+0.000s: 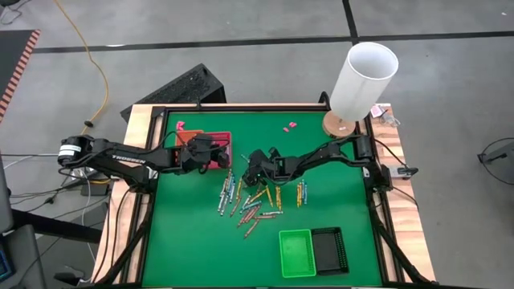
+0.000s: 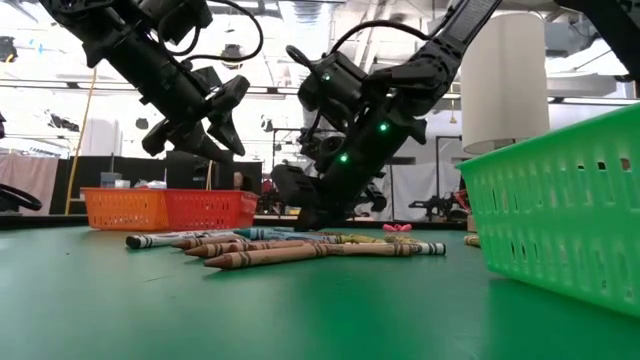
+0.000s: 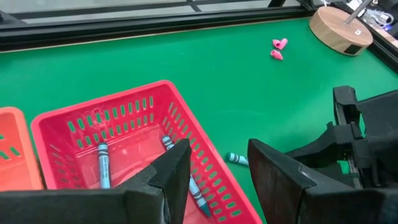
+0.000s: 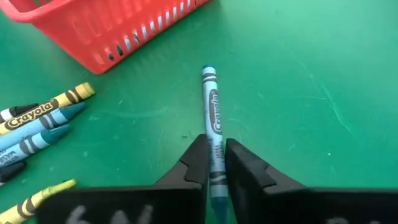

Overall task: Sort crayons
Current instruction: Put the blue crayon into the red bin

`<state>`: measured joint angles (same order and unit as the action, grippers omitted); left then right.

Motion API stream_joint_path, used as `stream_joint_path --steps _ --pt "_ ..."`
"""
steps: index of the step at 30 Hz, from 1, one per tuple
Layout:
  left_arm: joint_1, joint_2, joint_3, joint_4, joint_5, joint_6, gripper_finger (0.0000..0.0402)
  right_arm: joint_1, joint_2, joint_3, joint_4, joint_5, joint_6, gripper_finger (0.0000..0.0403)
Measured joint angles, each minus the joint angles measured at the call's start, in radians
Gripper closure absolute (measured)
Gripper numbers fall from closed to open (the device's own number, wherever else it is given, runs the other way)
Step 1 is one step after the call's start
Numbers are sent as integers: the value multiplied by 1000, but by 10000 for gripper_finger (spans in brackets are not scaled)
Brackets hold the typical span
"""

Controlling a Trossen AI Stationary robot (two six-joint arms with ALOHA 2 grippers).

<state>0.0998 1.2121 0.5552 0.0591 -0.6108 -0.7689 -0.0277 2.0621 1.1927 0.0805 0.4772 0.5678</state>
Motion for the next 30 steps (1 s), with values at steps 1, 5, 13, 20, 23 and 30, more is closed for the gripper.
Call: stream_joint_path --steps 1,5,13,20,23,30 --pt "0 0 0 0 0 0 253 0 0 0 -1 -4 -7 358" --pt "0 0 0 0 -3 0 253 0 0 0 -12 -17 -21 395" --pt "0 0 0 0 -3 -1 253 2 1 -2 7 -23 -53 399" --pt "-2 0 0 12 -2 -23 253 -1 -6 -4 39 -17 -69 399" --pt "-8 0 0 38 -3 -13 253 0 -26 -7 43 1 -97 400" --pt "-38 -3 0 111 0 36 253 -23 -88 -7 68 22 -143 400"
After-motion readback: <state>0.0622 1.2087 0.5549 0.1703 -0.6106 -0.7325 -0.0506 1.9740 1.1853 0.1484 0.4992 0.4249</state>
